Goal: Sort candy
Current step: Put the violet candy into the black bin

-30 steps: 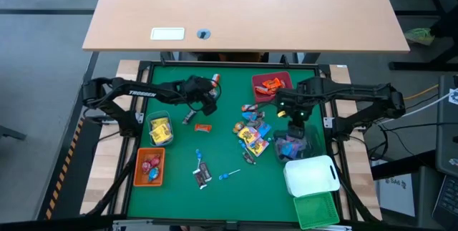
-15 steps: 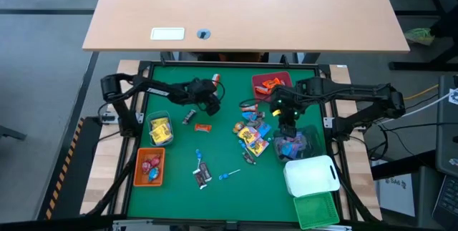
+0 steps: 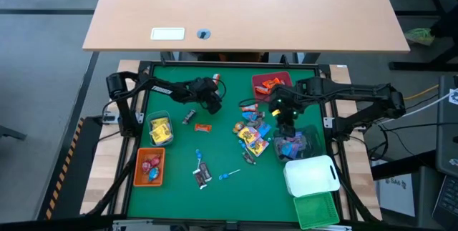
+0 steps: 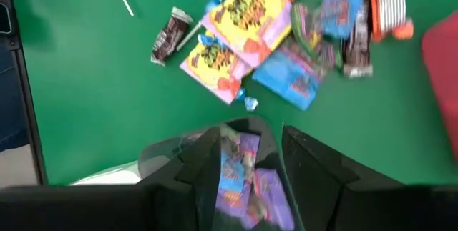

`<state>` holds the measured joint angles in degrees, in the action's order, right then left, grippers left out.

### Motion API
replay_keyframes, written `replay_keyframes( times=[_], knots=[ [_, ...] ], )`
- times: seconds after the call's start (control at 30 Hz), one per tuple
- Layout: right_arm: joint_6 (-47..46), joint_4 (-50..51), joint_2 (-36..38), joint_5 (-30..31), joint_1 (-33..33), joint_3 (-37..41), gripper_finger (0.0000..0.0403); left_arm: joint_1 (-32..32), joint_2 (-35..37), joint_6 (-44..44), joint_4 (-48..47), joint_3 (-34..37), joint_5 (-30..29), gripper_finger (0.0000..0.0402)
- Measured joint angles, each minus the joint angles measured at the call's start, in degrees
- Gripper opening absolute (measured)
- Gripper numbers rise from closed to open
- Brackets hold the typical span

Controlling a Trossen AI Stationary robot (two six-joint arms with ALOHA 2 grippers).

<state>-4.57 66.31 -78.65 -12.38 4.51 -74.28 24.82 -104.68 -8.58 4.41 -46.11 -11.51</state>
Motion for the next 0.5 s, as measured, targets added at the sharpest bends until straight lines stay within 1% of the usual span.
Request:
replay_keyframes(
  times=[0.1, 0.2, 0.23, 0.37, 0.5],
  knots=[
    [3.3, -2.1, 0.0, 0.0, 0.0, 0.0, 0.015, 0.0, 0.0, 0.0, -0.2, 0.0, 1.1, 0.0058],
    [3.8, -4.0, 0.0, 0.1, 0.0, 0.0, 0.015, 0.0, 0.0, 0.0, -0.1, 0.1, 1.8, 0.0016],
    [3.8, -4.2, 0.0, 0.0, 0.0, 0.0, 0.015, -0.1, 0.0, 0.0, -0.1, 0.1, 1.9, 0.0009],
    [3.8, -5.4, 0.0, 0.1, 0.0, 0.0, 0.015, -0.4, -0.1, 0.0, 0.2, 0.2, 2.1, 0.0004],
    [5.9, -6.9, 0.0, 0.1, 0.0, 0.0, 0.015, -0.8, 0.6, -0.1, 0.9, 0.2, 5.7, 0.0001]
  ],
)
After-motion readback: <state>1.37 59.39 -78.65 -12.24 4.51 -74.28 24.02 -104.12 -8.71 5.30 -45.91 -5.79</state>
